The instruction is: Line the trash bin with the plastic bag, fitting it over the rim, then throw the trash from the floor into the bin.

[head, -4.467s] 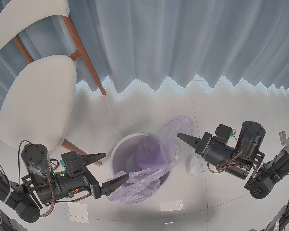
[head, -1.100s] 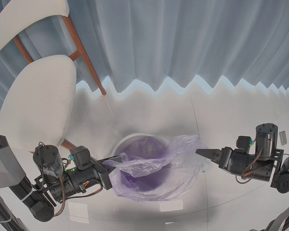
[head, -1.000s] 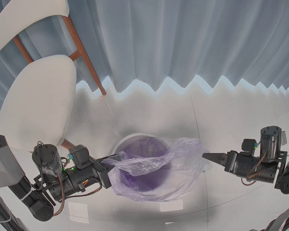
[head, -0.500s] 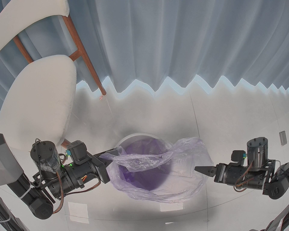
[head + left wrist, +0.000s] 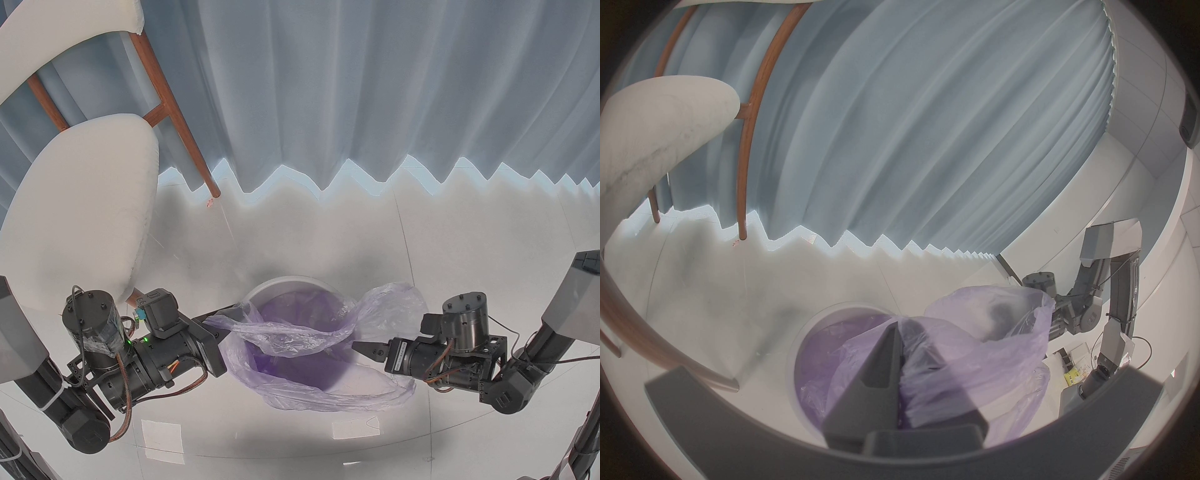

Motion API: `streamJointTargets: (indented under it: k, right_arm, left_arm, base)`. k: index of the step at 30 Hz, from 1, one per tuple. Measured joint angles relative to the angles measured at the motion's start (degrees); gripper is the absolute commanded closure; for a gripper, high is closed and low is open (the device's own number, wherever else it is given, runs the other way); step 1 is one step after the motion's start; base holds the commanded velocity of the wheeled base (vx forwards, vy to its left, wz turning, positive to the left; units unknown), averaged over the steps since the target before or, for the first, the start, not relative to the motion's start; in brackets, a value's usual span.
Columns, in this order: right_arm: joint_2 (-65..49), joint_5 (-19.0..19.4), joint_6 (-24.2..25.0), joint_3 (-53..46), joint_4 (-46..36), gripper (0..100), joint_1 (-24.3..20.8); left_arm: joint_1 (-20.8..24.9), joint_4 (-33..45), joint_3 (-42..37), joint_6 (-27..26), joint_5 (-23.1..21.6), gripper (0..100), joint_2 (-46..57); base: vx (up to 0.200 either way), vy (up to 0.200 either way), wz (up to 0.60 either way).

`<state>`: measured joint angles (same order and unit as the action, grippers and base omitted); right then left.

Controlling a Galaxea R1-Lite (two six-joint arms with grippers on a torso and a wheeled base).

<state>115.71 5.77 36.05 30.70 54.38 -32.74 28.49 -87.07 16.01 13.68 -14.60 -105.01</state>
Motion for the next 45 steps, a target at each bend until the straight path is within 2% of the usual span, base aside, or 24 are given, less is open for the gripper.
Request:
streamJointTargets:
  k: [9,28,29,45]
  right_arm:
    - [4.1,-0.2,1.7,10.5,-8.9,0,-0.7]
    - [10.8,-0.2,1.5,17.9,-9.4,0,-2.4]
    - [11.1,-0.3,1.5,18.2,-9.4,100,-2.5]
    - [11.3,-0.3,1.4,16.2,-9.1,100,-4.5]
  left_arm:
    - [-0.1,0.0,-0.1,0.0,0.0,100,-0.1]
    - [-0.2,0.0,-0.2,-0.1,0.0,100,-0.2]
    - [-0.2,0.0,-0.2,-0.1,0.0,100,-0.2]
    - [-1.7,0.0,-0.8,0.0,-1.8,100,-1.2]
  base:
    - [0.0,0.0,0.0]
    - [0.0,0.0,0.0]
    - [0.0,0.0,0.0]
    - [0.0,0.0,0.0]
